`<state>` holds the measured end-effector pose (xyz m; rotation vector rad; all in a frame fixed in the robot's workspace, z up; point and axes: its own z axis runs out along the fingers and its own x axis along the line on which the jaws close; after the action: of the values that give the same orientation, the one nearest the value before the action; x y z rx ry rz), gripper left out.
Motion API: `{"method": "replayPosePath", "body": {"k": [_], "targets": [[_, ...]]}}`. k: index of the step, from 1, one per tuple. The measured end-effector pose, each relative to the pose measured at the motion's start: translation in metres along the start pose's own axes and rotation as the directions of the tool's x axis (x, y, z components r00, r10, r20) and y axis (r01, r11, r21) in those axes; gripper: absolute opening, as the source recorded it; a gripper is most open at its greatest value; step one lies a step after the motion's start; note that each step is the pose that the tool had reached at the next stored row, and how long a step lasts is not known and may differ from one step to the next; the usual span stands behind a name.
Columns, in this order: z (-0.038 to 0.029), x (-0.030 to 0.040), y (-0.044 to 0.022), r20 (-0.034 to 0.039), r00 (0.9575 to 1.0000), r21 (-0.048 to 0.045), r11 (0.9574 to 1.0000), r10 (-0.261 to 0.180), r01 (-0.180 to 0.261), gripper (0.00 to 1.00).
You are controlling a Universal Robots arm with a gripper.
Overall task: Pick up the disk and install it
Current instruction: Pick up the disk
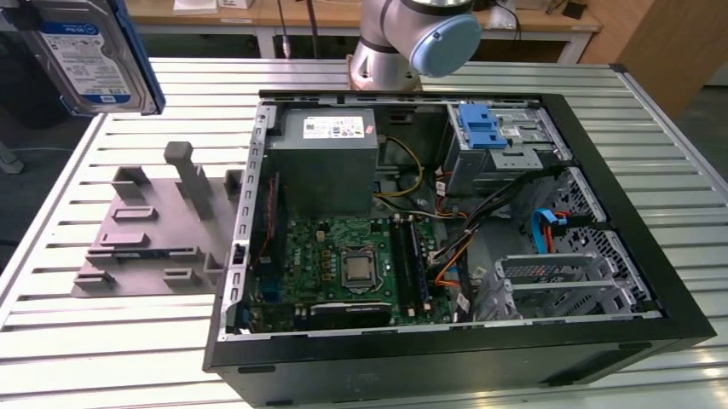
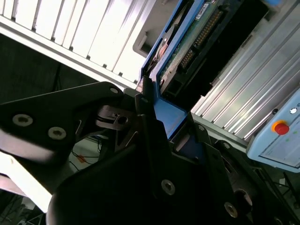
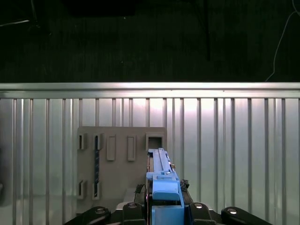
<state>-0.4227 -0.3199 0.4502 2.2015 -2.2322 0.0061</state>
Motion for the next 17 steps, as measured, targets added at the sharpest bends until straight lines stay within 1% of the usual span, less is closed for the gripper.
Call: {"method": "replayPosePath", "body": {"k": [9,17], "targets": [[-0.01,0.0001,0.0,0.0,1.0,0.0008,1.0,0.0,0.0,0.36],[-0.017,0.0001,0.0,0.0,1.0,0.0017,1.0,0.0,0.0,0.36]]}}
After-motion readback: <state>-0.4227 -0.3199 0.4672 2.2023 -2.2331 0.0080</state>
